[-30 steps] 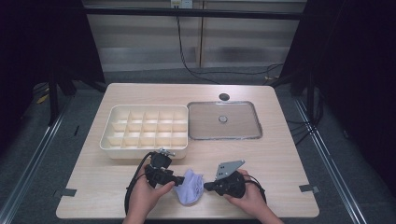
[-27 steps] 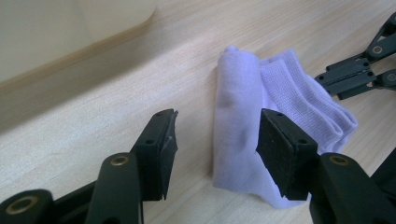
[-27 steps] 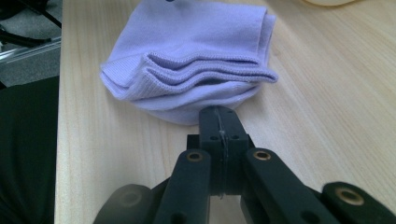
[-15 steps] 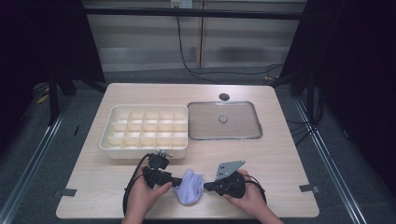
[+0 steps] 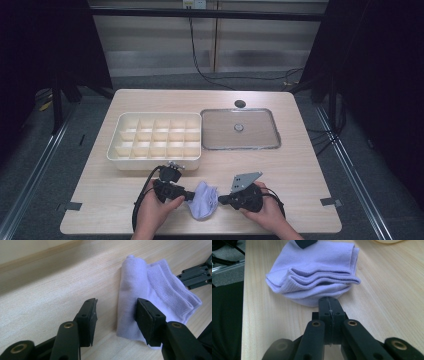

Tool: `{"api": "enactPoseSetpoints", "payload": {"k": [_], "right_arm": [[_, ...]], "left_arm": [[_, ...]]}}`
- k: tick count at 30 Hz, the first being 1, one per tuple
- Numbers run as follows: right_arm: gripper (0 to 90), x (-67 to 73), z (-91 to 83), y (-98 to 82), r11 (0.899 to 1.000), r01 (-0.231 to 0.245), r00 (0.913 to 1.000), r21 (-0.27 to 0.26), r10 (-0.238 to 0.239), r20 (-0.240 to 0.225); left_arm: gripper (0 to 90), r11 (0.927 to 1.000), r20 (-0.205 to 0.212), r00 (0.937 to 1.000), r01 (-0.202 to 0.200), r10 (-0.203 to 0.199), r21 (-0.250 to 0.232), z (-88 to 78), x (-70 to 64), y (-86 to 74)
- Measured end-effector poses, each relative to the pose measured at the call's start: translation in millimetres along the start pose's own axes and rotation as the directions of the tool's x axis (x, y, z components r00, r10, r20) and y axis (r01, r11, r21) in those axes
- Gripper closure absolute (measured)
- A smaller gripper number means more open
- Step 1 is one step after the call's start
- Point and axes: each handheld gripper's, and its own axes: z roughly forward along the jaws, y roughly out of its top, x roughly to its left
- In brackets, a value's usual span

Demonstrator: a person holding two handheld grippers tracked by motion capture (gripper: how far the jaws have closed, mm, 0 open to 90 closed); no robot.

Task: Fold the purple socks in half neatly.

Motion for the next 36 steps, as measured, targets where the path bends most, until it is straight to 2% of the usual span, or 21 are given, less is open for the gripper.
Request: {"api": "enactPoseSetpoints", "payload": {"k": [2, 4, 5, 13, 14, 18, 19, 22, 26, 29, 33, 34, 36], "right_arm": [[90.0, 0.1, 0.0, 0.0, 1.000, 0.000, 1.0000, 0.000, 0.000, 0.001], [90.0, 0.4, 0.0, -0.1, 1.000, -0.002, 1.0000, 0.000, 0.002, 0.001], [90.0, 0.4, -0.1, -0.1, 1.000, -0.001, 1.0000, 0.001, 0.001, 0.002], [90.0, 0.4, 0.0, 0.0, 1.000, -0.002, 1.0000, 0.000, 0.002, 0.000], [90.0, 0.3, -0.1, 0.0, 1.000, 0.000, 1.0000, 0.001, 0.000, 0.002], [90.0, 0.4, -0.1, 0.0, 1.000, -0.002, 1.0000, 0.002, 0.002, 0.002], [90.0, 0.4, 0.0, 0.0, 1.000, -0.001, 1.0000, 0.000, 0.001, 0.000], [90.0, 0.5, 0.0, 0.0, 1.000, -0.001, 1.0000, 0.001, 0.001, 0.000], [90.0, 0.9, 0.1, -0.1, 1.000, 0.001, 1.0000, -0.001, -0.001, 0.001], [90.0, 0.9, 0.1, -0.1, 1.000, 0.003, 1.0000, -0.001, -0.003, 0.002], [90.0, 1.0, 0.1, 0.0, 1.000, 0.008, 1.0000, -0.001, -0.008, 0.003], [90.0, 1.0, 0.1, 0.0, 1.000, 0.008, 1.0000, -0.001, -0.008, 0.003], [90.0, 1.1, 0.1, 0.0, 1.000, 0.008, 1.0000, -0.001, -0.008, 0.003]], "left_arm": [[51.1, 0.9999, -0.001, 1.0000, -0.008, 0.008, 0.007, -0.3, 0.8, -0.2], [51.0, 1.0000, 0.000, 1.0000, 0.005, -0.005, -0.002, 0.7, -0.2, -0.8], [51.2, 0.9999, -0.002, 1.0000, -0.006, 0.006, 0.010, 0.3, 0.4, -1.0], [54.2, 0.9999, 0.008, 0.9999, 0.011, -0.011, 0.006, 1.8, 0.5, -2.6], [54.9, 0.9998, 0.011, 0.9999, -0.003, 0.003, 0.020, 1.3, 1.4, -2.6], [56.0, 0.9997, 0.017, 0.9998, 0.012, -0.012, 0.020, 3.3, 0.3, -3.4], [56.0, 0.9996, 0.018, 0.9998, 0.001, -0.001, 0.029, 3.3, 1.0, -3.4], [56.6, 0.9996, 0.020, 0.9997, 0.016, -0.017, 0.025, 4.4, 0.0, -4.0], [59.9, 0.9993, 0.023, 0.9997, 0.009, -0.010, 0.035, 5.1, 0.3, -4.4], [60.3, 0.9992, 0.031, 0.9992, 0.026, -0.027, 0.029, 6.2, -0.6, -5.1], [62.0, 0.9991, 0.041, 0.9987, 0.027, -0.029, 0.033, 5.6, -0.7, -5.1], [62.0, 0.9991, 0.043, 0.9990, 0.011, -0.013, 0.042, 5.2, 0.0, -5.1], [63.5, 0.9991, 0.040, 0.9988, 0.025, -0.026, 0.034, 6.7, -1.5, -5.4]]}}
